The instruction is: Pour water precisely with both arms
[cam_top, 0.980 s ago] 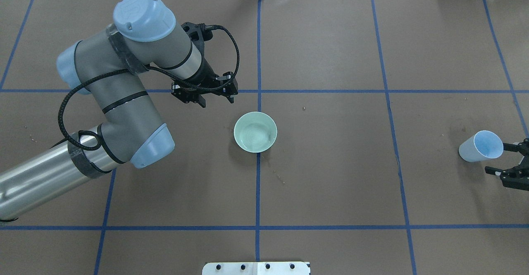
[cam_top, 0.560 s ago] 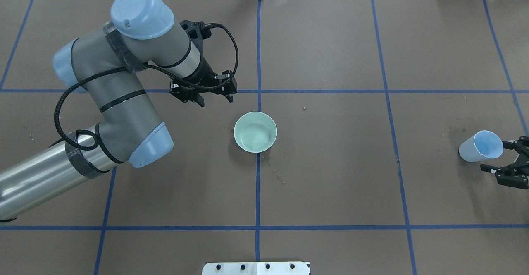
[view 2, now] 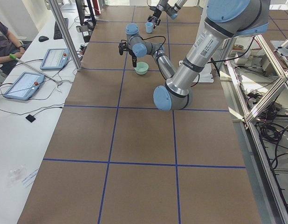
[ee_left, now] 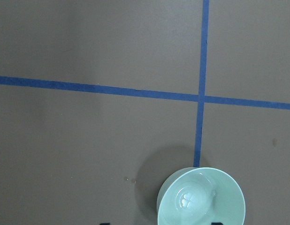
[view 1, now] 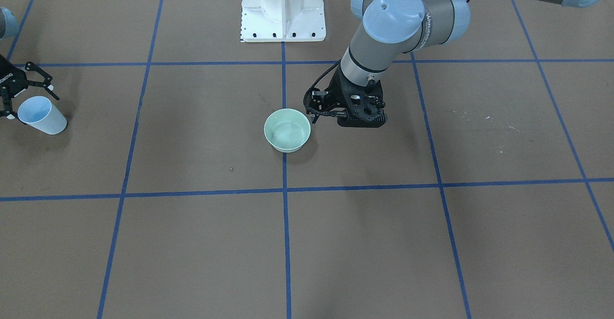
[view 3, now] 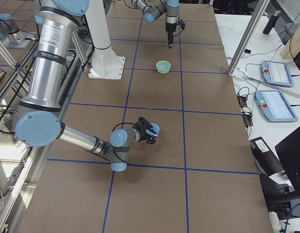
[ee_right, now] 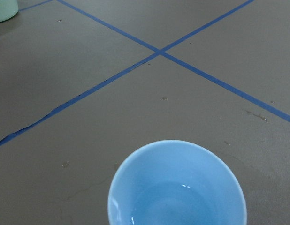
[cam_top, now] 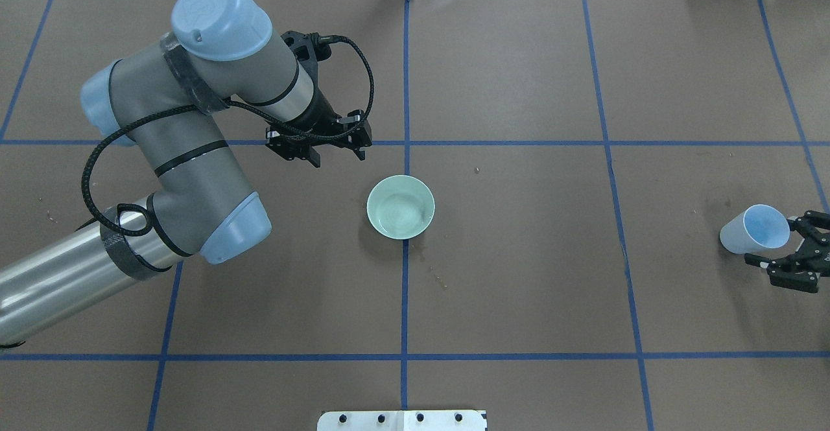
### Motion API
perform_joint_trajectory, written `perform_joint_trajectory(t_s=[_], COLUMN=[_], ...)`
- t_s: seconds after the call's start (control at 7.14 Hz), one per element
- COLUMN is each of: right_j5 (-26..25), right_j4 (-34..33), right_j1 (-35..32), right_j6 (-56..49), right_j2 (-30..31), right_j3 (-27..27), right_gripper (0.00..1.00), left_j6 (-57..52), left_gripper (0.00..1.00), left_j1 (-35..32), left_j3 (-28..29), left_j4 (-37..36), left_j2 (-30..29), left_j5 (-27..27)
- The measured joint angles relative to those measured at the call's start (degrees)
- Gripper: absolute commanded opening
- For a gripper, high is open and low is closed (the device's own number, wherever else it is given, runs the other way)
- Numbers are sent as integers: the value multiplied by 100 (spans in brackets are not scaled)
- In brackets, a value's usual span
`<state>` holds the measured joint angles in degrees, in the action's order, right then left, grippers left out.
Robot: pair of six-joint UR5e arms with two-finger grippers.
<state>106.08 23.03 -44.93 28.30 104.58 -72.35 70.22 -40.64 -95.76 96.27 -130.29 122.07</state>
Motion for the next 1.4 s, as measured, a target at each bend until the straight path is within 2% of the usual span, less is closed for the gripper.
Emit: perform_joint_trajectory(t_s=[0.7,1.12,1.4], right_j5=[-164,-190,-192], right_j4=[31,69,94], right_j1=[52,69,77], right_j6=[61,62,60], right_j2=[-108,-150,-170], right_j3=[83,114,163], right_gripper=[97,90,77], left_j6=[-45,-52,-53], left_gripper=[78,78,78], left_j1=[-28,-32,-32], left_j3=[-177,-186,-201], left_j4=[-276,-296,-294], left_j2=[2,23,64], left_j5=[1,1,-3])
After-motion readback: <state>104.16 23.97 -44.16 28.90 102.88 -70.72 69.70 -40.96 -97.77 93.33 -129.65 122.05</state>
